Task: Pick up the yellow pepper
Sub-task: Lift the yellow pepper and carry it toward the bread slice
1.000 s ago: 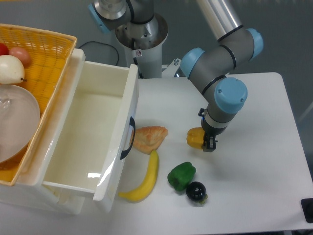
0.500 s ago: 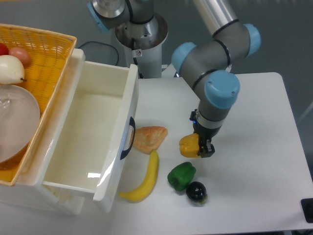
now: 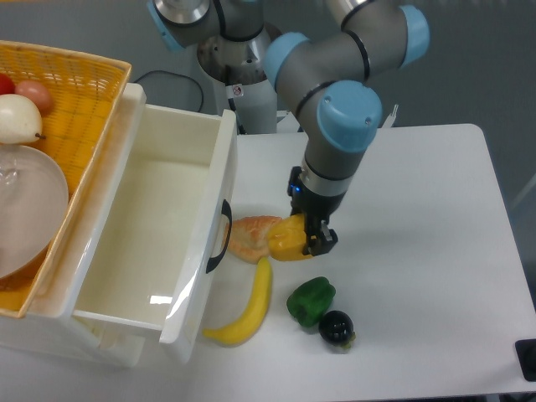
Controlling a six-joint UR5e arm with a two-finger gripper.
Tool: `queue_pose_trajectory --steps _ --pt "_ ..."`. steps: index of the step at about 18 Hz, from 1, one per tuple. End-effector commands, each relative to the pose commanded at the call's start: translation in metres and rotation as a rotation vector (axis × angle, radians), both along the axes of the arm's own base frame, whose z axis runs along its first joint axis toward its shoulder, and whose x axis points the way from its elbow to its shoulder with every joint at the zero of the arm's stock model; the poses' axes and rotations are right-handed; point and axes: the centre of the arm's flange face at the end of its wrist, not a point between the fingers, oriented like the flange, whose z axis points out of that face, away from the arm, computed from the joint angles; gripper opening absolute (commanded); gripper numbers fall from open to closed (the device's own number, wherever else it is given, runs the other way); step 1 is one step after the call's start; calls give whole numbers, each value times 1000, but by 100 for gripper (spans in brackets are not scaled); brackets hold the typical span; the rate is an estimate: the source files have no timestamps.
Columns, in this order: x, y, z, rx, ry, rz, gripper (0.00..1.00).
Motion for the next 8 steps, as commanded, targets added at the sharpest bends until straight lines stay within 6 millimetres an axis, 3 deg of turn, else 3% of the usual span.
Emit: queue_pose_trajectory --steps 8 --pt "6 2 -6 -7 -5 -23 40"
